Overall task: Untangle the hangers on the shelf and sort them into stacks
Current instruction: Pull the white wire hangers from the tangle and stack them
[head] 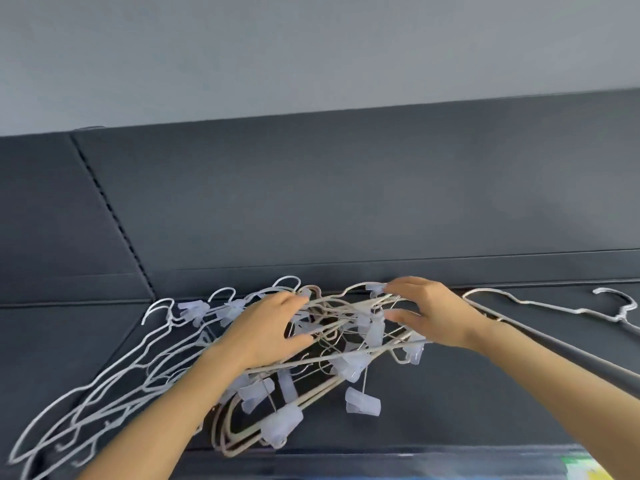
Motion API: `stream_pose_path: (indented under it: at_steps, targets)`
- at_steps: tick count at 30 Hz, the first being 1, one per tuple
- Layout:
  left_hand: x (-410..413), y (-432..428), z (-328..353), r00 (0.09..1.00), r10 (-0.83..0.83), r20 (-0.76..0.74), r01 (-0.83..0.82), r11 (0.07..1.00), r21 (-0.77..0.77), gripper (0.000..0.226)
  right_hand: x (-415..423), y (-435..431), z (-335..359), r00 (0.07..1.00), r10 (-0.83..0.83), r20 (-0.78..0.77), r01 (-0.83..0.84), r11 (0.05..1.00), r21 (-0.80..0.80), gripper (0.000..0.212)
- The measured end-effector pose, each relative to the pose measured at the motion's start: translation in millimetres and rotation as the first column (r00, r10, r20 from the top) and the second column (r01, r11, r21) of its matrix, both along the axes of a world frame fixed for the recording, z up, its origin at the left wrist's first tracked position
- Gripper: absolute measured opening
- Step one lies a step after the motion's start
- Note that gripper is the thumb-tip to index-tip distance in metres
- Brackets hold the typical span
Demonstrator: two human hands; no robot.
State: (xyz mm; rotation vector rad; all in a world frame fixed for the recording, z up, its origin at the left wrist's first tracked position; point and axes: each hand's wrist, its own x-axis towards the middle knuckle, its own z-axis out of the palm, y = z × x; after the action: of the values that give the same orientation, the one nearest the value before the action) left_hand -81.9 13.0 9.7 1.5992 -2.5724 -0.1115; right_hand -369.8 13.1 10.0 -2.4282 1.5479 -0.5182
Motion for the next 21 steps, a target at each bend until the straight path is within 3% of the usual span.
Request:
stream_pose_path:
  at_steps: [5,9,15,18,21]
  targets:
    - [46,3,-4,0.998,0.069,0.008,-0.069,0.997,0.033,0.073,49,-13,-1,0.992,0.123,-0.024,-0.118,0.983,0.142,0.061]
    - [77,5,-11,0.991,0.130,0.010,-0.130,0.989,0.073,0.075,84,-21,-4,0.989,0.132,-0.062,-0.111,0.956,0.273,0.066]
    - [112,2,-24,0.985,0.171,-0.032,-0.166,0.978,0.127,0.070,115,-38,-16,0.977,0.089,-0.193,-0.031,0.958,0.284,0.049]
    - [118,4,-28,0.979,0.203,-0.026,-0.196,0.969,0.152,0.063,118,-47,-23,0.973,0.063,-0.224,-0.015,0.978,0.209,0.025]
    - [125,4,-33,0.978,0.208,-0.036,-0.199,0.967,0.159,0.059,123,-54,-26,0.991,-0.010,-0.136,0.033,0.986,0.163,0.032]
